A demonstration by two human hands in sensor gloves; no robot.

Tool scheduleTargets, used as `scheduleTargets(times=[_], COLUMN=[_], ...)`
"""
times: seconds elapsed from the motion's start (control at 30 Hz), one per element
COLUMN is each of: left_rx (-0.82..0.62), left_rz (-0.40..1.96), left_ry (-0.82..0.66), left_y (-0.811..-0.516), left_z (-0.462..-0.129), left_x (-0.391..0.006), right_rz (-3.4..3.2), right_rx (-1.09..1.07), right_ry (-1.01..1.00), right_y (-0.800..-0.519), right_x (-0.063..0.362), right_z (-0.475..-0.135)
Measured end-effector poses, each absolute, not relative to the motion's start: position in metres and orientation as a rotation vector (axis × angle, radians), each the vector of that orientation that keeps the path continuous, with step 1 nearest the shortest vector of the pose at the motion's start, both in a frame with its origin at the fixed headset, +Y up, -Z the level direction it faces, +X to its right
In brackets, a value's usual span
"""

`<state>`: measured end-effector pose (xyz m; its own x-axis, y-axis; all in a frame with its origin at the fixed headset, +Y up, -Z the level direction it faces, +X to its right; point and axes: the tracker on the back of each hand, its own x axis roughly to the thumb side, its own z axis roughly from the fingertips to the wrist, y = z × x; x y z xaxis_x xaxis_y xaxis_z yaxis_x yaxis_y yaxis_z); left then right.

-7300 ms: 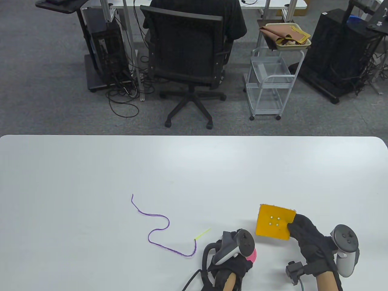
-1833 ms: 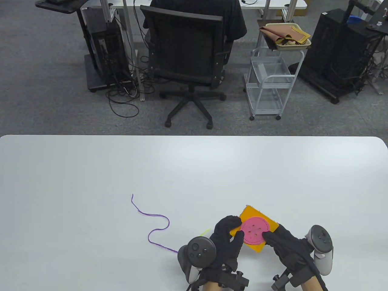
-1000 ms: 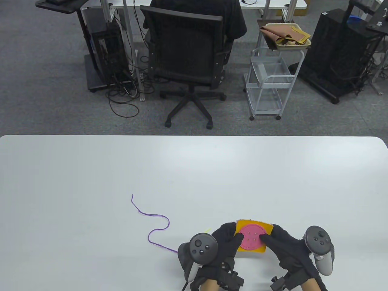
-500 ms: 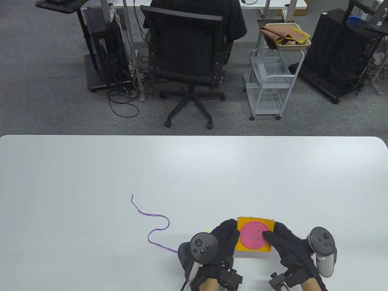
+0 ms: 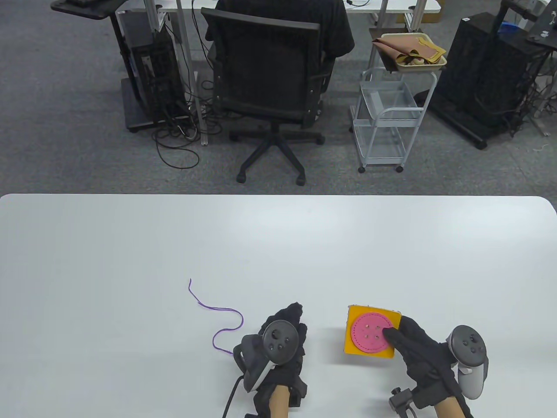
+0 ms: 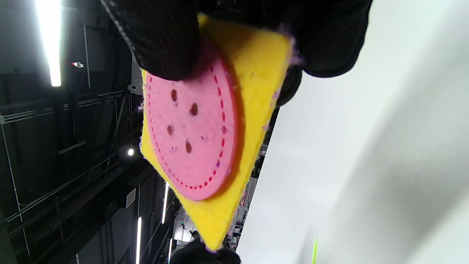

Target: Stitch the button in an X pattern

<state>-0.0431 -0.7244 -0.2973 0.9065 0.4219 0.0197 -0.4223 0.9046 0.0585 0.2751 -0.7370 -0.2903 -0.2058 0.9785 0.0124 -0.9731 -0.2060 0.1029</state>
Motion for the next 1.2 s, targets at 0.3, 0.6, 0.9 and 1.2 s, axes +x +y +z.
scheduleTargets(times=[0.3,0.6,0.9,1.2], left_rx=[-0.118,-0.219,-0.325,-0.295], left_rz=[0.174,0.071,0.055,0.006], left_ry=[0.047,0.1,0.174,0.182], left_y=[-0.752,-0.765,-0.77,-0.767], left_z=[-0.31,-0.314,-0.314,-0.314], left_x=[-0.035,-0.031,-0.031,-0.032], right_rz=[1.774,1.775,1.775,1.773], right_rx=[0.081,0.078,0.079,0.076], right_ry=[0.087,0.093,0.094,0.096], right_y=[-0.737,-0.737,-0.738,-0.738], right_x=[0.276,0.276,0.275,0.275], right_z=[-0.29,-0.29,-0.29,-0.291])
